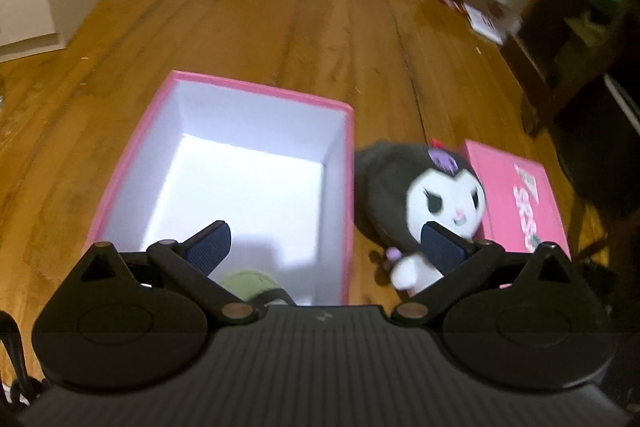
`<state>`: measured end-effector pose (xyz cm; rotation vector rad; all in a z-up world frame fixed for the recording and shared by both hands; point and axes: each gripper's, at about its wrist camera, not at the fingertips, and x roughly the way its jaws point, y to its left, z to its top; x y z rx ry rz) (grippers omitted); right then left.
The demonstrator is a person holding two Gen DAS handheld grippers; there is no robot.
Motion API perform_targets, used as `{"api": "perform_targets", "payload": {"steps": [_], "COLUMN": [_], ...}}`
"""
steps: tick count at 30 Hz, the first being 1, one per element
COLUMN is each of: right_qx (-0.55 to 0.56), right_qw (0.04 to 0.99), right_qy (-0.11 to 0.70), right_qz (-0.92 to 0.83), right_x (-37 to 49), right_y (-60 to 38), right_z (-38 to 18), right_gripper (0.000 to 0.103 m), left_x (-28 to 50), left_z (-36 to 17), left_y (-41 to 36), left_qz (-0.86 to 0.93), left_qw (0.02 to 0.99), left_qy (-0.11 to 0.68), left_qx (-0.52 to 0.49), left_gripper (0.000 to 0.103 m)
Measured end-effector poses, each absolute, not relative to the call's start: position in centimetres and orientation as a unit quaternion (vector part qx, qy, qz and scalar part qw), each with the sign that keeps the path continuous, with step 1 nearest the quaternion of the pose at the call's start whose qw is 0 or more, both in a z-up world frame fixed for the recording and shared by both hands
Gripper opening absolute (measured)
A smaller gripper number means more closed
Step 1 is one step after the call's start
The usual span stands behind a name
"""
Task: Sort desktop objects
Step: 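Move the right tool to the Kuromi plush and grasp its body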
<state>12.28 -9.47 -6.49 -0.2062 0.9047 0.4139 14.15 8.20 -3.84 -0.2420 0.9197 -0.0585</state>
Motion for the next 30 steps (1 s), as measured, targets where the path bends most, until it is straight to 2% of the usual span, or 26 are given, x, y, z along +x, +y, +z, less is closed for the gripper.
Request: {"api": "perform_targets", "payload": {"steps": [6,11,23,30], "right_qx": [-0.055,-0.012,-0.079,-0.113], "right_qw": [0.868,0.85,0.825,0.815], "right_qy": [0.465,0.502,0.543,0.554], "right_qz": [0.167,0.158,0.135,0.129], "right_x": [14.8,18.1,22.5,22.7], "right_y": [-11.5,-11.6,-8.5,-7.4], "right_z": [-9.1,-10.3,-13.1,-15.2], "right_gripper": [0.082,0.082,0.082,0.09], "left_x": [15.1,15.8,17.2,17.3], "left_z": [-6.0,-7.4,-8.5,-8.9], "left_y": [5.8,7.0,7.2,7.5], "left_qz": [-0.04,-0.019,-0.024,-0.014], "left_qw": [0.882,0.877,0.878,0.877], "left_qy": [0.462,0.472,0.466,0.469], "left_qx": [-0.089,-0.084,-0.1,-0.103], "left_gripper": [0.103,0.103,0.103,0.103]}}
